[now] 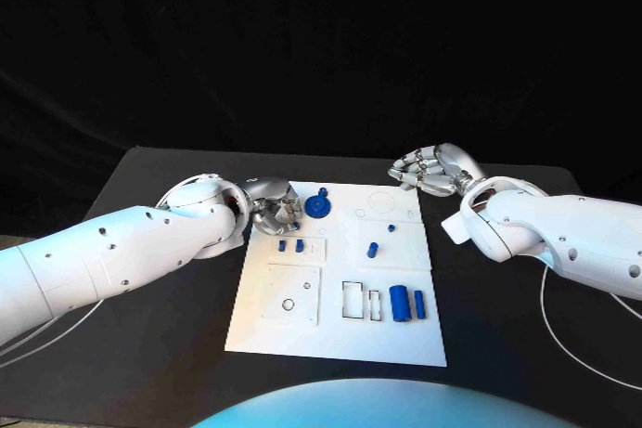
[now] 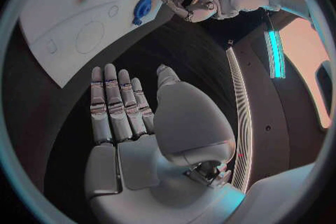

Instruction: Assemble the parts on the task board

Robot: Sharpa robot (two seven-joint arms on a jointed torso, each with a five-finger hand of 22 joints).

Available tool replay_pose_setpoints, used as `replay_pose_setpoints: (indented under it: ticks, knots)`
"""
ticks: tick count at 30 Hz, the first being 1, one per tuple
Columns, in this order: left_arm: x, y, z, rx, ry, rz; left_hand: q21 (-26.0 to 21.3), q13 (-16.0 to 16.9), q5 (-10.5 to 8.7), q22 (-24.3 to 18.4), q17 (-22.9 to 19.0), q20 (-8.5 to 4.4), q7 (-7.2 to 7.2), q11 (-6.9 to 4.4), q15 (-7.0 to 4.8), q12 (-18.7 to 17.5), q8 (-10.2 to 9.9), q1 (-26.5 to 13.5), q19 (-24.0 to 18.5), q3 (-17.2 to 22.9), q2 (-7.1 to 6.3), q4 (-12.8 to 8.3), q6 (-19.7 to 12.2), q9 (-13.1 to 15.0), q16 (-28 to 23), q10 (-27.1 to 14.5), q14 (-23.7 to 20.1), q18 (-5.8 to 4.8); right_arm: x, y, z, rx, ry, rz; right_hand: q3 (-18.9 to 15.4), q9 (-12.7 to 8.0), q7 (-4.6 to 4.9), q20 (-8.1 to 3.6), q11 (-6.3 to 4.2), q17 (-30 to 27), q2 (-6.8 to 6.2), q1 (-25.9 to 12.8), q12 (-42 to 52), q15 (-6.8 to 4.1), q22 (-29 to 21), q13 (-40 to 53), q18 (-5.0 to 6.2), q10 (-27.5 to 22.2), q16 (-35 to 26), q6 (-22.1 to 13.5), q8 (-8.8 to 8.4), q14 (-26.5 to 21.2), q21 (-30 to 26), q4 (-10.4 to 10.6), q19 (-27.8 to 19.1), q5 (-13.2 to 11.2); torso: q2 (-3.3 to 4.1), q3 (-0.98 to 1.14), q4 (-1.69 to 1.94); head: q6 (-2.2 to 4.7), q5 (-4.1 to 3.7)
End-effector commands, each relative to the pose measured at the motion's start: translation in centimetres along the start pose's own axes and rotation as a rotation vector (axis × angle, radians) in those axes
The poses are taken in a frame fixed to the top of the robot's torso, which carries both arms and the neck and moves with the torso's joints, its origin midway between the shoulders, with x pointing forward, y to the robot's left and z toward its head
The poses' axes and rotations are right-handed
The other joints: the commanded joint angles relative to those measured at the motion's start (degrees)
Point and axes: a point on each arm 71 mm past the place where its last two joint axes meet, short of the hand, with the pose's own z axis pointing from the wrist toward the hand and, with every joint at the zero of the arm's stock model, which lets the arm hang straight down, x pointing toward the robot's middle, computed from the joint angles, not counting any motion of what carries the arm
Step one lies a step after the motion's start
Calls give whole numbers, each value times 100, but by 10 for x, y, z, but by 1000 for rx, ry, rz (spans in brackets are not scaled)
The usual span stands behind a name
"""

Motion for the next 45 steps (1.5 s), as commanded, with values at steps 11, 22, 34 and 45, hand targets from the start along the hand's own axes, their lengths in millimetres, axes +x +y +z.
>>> replay_pose_setpoints:
  ticks: [11, 22, 34, 45]
  knots:
    - [-3, 0, -3, 22, -38, -40, -54, 43, 24, -27, -2, 8, 19, -8, 17, -34, -56, -144, -45, -197, 5, 38, -8, -23, -18, -40, -40, -29, 1, -1, 0, -4, 19, -7, -38, -14, 408, 0, -25, -27, 65, -17, 20, -3, -32, -9, 33, 19, -42, 49, 34, 37, -6, 11, -21, 24, 1, 1, -1, 7, 4]
    - [-29, 12, -24, 82, -203, -461, -929, 131, 11, -1133, -1544, 54, 102, 57, 80, 8, -197, -54, -980, -634, 131, 239, -51, -94, -687, -251, -1021, 165, 8, -1, -1, -78, 168, -216, 791, -205, 68, -258, -318, 24, -256, 1146, -30, -293, -212, -11, 47, 467, 263, 777, -59, 721, 235, -275, 631, -861, -12, 5, -1, 64, -59]
    - [-42, 43, -52, 121, -284, -1253, -1839, 485, 30, -1712, -1890, 104, 119, 52, 107, 1013, -110, 100, -1064, -1062, 413, 696, -21, -112, -1314, -438, -1532, 173, 19, 1, -6, -152, 299, -645, 1539, -355, -191, -957, -689, 1401, -921, 1077, -433, -896, 419, 34, 21, 1460, 1917, 1326, -325, 2684, 1501, -27, 2283, -870, -3, -5, -15, 165, -191]
    - [-44, 45, -62, 181, -312, -1367, -1911, 563, 26, -1766, -1886, 66, 63, 4, 64, 1239, 25, 183, -979, -1104, 412, 639, 89, -47, -1307, -457, -1496, 175, 31, 7, -9, -181, 319, -848, 1870, -327, -163, -1014, -616, 5923, -1186, 699, -1228, -835, 3138, 30, -248, 1381, 7265, 1300, -591, 2788, 4380, -56, 2719, -952, -5, -5, 16, 188, -267]
